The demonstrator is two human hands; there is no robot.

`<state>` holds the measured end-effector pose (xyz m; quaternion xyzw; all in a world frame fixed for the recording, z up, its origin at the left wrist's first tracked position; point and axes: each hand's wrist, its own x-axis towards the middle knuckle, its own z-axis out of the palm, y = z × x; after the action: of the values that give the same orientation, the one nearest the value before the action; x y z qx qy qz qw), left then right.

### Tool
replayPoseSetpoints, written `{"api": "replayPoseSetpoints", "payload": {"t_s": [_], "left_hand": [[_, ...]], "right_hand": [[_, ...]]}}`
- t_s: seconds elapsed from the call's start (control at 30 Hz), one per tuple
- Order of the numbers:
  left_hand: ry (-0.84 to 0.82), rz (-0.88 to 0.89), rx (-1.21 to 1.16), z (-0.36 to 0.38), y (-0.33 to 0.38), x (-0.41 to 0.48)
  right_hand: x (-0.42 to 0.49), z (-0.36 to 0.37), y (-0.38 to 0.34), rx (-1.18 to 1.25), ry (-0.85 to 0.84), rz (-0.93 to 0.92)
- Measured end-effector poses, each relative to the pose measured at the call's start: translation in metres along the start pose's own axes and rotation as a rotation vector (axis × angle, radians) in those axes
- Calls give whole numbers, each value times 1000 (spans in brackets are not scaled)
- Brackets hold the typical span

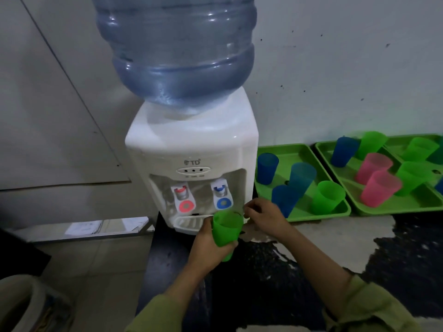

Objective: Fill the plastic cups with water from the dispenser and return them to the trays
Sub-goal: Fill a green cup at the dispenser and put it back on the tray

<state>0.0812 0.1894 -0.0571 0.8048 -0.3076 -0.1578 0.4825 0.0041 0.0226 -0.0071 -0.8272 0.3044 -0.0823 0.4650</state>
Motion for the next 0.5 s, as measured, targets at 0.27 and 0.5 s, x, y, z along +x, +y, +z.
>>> {"api": "replayPoseSetpoints", "payload": {"t_s": [0.27,0.5], "left_hand": [[61,-77,19,-6,-15,18],[58,-88,-16,1,-10,48]], "right_hand": [[1,18,2,-55,22,-46],[0,27,18,-119,-13,-45]]}}
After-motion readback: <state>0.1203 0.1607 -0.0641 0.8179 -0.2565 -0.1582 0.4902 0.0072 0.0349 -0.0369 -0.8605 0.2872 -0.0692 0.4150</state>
